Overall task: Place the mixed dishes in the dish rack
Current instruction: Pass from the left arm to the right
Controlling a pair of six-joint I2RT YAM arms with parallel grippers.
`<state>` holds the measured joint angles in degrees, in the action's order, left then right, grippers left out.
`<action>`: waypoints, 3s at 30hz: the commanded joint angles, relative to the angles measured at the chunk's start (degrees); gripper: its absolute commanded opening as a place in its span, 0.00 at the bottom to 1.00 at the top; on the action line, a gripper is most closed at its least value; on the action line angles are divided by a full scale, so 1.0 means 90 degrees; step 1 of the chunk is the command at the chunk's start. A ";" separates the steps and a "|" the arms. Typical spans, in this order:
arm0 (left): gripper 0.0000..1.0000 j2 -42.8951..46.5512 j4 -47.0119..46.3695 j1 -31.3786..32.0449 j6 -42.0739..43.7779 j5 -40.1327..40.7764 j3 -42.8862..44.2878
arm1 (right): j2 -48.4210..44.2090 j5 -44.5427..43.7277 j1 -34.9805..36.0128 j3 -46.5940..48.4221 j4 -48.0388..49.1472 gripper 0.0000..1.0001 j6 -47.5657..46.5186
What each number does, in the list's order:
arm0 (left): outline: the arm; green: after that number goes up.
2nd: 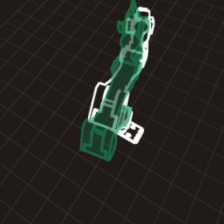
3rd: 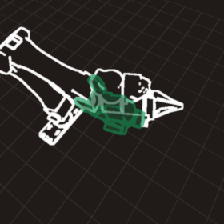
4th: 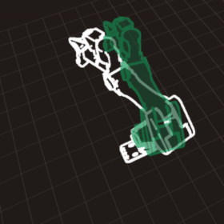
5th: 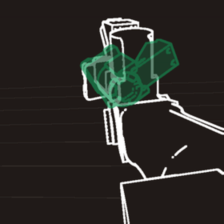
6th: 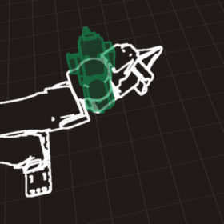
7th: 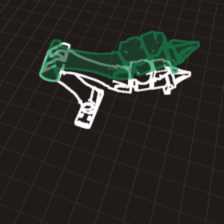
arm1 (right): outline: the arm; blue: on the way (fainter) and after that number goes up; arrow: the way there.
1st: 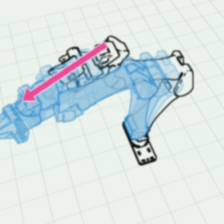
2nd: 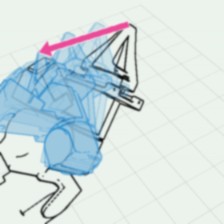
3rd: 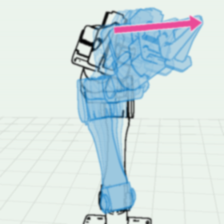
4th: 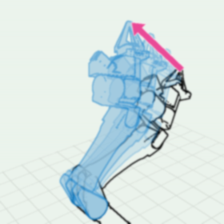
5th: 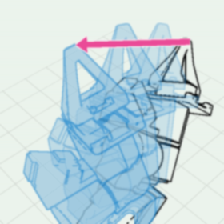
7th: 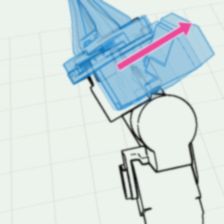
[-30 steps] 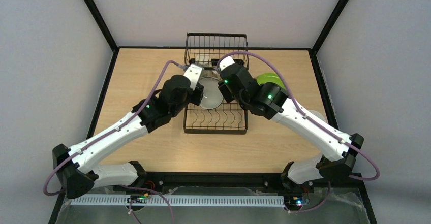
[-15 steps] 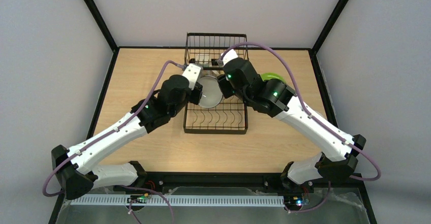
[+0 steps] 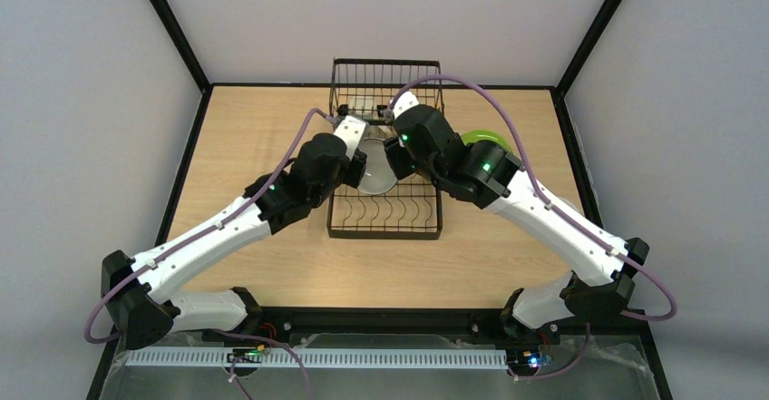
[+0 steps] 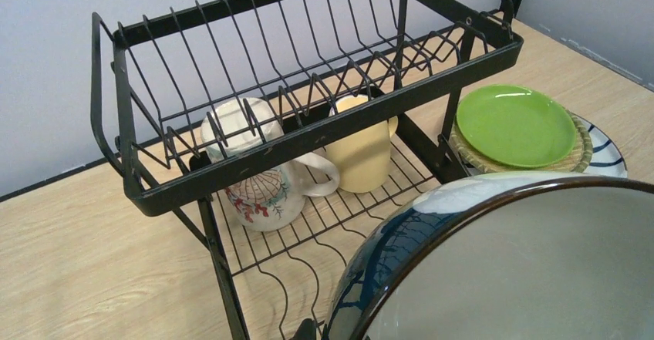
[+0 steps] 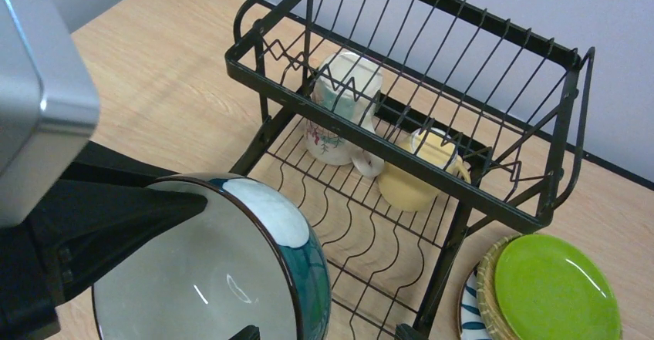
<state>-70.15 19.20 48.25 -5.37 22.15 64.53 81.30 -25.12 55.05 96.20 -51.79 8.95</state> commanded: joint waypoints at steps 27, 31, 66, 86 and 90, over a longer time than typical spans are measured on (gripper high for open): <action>0.02 0.0368 -0.0755 0.0039 -0.0617 -0.0481 0.0262 | -0.0108 -0.0629 0.0017 -0.1132 0.0798 0.02 0.0039; 0.17 0.0411 -0.0723 0.0059 -0.0768 -0.0576 0.0186 | -0.0185 -0.0706 0.0017 -0.1284 0.0905 0.00 0.0032; 0.80 -0.1223 0.0775 -0.0112 -0.1523 -0.2813 0.1541 | -0.1552 -0.1927 0.0017 -0.2881 0.2239 0.00 -0.0795; 0.66 -0.1650 0.0198 -0.0109 -0.1659 -0.2528 0.1747 | -0.1573 -0.1417 0.0017 -0.2840 0.2078 0.00 -0.0651; 0.53 -0.1755 -0.0038 -0.0082 -0.1669 -0.2248 0.1710 | -0.1537 -0.1182 0.0017 -0.2825 0.2005 0.00 -0.0551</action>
<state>-84.07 24.60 47.44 -19.07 -1.15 78.83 68.97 -40.75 54.28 69.28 -36.73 2.04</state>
